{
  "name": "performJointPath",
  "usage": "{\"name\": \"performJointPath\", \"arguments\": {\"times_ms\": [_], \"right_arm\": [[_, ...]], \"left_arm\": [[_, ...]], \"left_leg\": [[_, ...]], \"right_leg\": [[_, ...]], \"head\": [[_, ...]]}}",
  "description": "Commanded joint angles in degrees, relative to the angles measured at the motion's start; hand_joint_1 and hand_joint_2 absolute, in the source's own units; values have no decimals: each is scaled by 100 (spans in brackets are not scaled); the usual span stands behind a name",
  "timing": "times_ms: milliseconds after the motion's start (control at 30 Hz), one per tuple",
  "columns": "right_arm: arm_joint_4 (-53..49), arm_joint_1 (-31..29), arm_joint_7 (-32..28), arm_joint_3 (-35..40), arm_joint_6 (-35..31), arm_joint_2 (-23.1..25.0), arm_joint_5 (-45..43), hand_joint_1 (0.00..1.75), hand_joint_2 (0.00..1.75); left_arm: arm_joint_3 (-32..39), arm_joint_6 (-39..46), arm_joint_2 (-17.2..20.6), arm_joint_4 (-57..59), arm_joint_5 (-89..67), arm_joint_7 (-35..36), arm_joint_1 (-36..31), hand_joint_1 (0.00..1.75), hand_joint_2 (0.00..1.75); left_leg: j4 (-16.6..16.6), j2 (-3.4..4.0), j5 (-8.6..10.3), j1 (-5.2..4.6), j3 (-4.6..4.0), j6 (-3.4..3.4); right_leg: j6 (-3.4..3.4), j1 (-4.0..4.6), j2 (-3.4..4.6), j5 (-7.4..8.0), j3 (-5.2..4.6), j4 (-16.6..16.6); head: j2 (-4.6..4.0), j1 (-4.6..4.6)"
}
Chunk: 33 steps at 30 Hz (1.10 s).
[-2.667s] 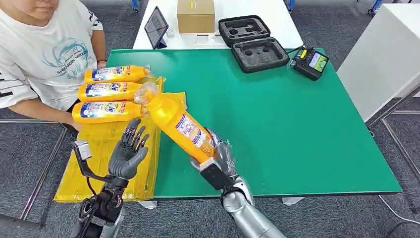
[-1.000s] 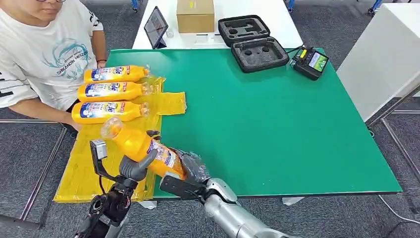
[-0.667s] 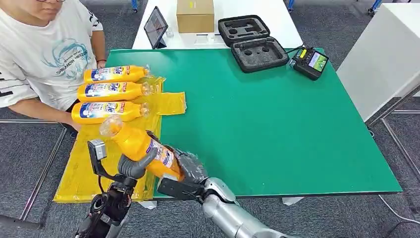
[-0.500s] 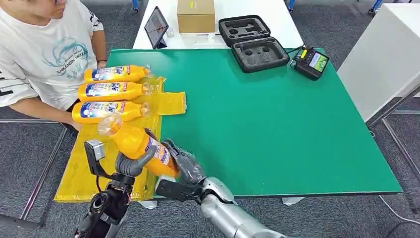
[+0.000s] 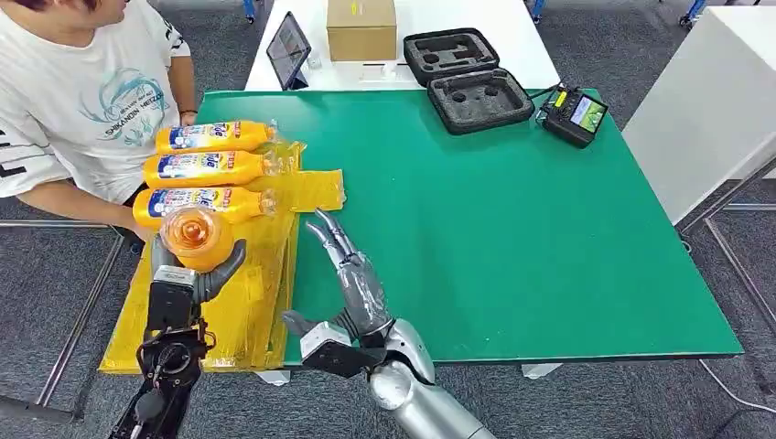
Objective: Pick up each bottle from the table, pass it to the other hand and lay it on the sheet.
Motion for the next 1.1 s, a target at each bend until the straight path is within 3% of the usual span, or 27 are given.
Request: {"name": "performJointPath", "arguments": {"times_ms": [33,100,133,200,233,267,467,1100], "right_arm": [[-2205,605,-144,193,-443,-297,231,0,0],[-2535,706,-144,238,-443,-299,165,0,0],[-2675,730,-144,255,-443,-305,119,0,0],[-2663,660,-144,295,-443,-337,-74,0,0],[-2566,608,-144,359,-443,-369,-190,0,175],[-2523,532,-144,404,-443,-385,-253,0,175],[-2322,354,-144,717,-443,-416,-265,0,175],[-1721,7,-144,977,-443,-344,-392,0,175]], "left_arm": [[914,740,31,765,-3615,625,-756,175,175],[641,648,271,1240,-4401,1173,-985,175,175],[357,117,515,1632,-5074,1754,-1158,175,175],[73,-543,676,2103,-5402,2079,-1352,175,175],[-19,-674,693,2276,-5409,2075,-1410,175,175],[-131,-1053,710,2598,-5346,2040,-1499,175,175],[-465,-1549,774,3565,-5282,2018,-1590,175,175],[-209,-2116,812,3621,-4833,1965,-1431,175,175]], "left_leg": [[6,-23,-8,5,9,-6],[1,-10,-4,2,6,-5],[2,-22,-12,4,22,-10],[-4,-22,0,-1,11,-5],[-3,-29,-5,2,22,-8],[-3,-19,-4,3,21,-8],[-8,-4,-3,2,28,-7],[-12,15,-6,7,46,-13]], "right_leg": [[-5,5,-18,-14,15,5],[-4,2,-7,-7,9,2],[-8,4,-15,-18,26,6],[-4,0,-18,-8,14,0],[-6,3,-23,-14,28,1],[-7,3,-14,-11,25,0],[-12,1,-3,-4,25,-5],[-17,4,21,5,39,-7]], "head": [[0,0],[0,0],[0,0],[0,0],[0,2],[0,0],[0,0],[0,0]]}}
